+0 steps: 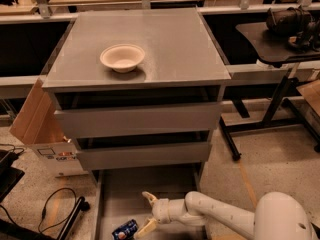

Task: Place pepsi can into bottom drawer

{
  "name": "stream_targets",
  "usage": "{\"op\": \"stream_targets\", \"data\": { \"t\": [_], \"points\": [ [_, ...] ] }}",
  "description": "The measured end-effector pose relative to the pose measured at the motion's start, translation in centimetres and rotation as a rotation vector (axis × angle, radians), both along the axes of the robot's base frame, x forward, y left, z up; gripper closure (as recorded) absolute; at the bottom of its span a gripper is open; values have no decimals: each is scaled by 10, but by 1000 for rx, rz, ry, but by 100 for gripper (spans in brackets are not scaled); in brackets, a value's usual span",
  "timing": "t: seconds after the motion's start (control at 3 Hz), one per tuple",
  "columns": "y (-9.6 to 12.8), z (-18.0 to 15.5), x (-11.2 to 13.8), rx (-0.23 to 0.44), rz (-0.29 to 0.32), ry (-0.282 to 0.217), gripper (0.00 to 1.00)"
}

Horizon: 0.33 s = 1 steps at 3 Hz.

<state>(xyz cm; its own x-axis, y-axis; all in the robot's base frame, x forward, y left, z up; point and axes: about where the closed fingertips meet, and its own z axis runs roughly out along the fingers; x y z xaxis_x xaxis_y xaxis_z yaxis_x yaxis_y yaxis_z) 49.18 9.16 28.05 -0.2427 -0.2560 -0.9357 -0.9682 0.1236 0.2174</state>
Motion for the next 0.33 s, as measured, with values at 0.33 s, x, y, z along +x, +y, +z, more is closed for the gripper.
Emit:
{"op": "stream_targets", "data": {
  "t": [0.33],
  "points": [
    [0,0,0,0,0,0,0]
  ]
}}
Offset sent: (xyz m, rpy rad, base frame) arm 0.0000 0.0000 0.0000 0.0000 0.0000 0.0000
